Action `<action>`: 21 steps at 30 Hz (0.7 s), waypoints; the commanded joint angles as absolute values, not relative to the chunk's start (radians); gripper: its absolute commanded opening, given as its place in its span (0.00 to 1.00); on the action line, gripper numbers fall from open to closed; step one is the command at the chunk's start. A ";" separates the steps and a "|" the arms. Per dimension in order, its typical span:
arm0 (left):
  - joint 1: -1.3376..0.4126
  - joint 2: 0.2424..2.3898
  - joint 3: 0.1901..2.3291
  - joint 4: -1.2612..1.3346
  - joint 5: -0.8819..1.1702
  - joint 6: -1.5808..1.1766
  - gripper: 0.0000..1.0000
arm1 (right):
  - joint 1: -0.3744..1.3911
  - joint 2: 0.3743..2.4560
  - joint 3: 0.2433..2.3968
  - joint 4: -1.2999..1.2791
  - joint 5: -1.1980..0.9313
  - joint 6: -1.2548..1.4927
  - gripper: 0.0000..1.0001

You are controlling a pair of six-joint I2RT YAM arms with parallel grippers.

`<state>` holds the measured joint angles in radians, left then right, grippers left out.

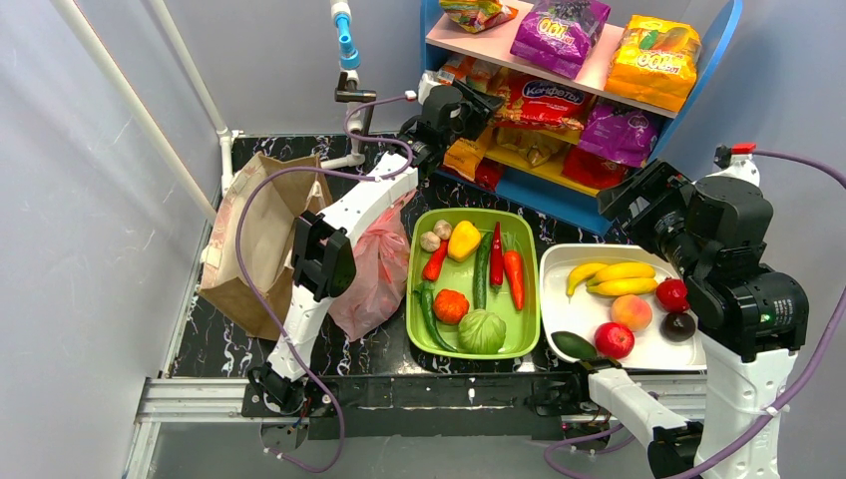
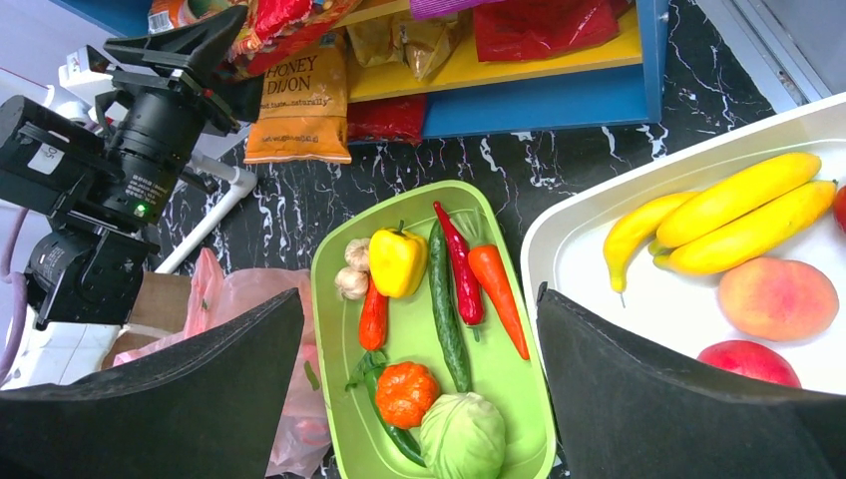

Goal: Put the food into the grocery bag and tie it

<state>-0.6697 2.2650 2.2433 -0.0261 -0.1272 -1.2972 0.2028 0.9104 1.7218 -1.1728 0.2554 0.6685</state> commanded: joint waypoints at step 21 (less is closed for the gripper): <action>-0.629 2.077 2.082 0.045 -0.003 -1.256 0.00 | 0.198 0.892 1.680 -1.128 0.243 0.665 0.93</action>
